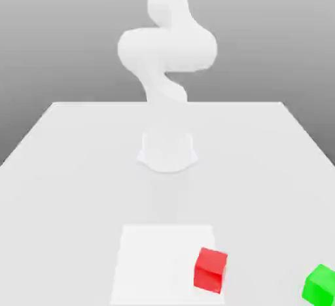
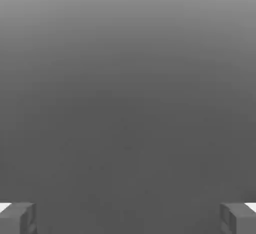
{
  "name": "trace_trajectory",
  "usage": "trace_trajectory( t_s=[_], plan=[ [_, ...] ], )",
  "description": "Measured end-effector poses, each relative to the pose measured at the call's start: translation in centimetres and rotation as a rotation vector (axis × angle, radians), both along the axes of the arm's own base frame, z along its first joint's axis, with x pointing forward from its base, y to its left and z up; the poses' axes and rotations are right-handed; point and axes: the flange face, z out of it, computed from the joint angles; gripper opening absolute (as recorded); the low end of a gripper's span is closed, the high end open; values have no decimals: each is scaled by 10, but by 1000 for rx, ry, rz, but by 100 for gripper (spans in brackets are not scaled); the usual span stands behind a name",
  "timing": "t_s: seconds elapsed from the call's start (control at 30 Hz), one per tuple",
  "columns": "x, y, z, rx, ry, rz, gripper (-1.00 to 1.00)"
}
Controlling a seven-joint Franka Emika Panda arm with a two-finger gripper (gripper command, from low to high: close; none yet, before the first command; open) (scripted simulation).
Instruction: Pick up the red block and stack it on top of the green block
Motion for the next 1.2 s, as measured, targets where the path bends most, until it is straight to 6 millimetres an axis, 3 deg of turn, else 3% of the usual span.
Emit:
trace_trajectory(
  t_s=[0.2, 0.4, 0.57, 0.8, 0.93, 0.97, 1.2],
  plan=[
    [65, 19, -111, -144, 178, 244, 0],
    [96, 41, -229, -262, 342, 504, 0],
    [98, 59, -330, -342, 471, 735, 0],
    [71, 74, -459, -416, 625, 1042, 0],
    [69, 74, -511, -419, 635, 1062, 0],
    [68, 74, -520, -419, 635, 1063, -100],
    [68, 74, -522, -418, 638, 1063, -100]
  ],
)
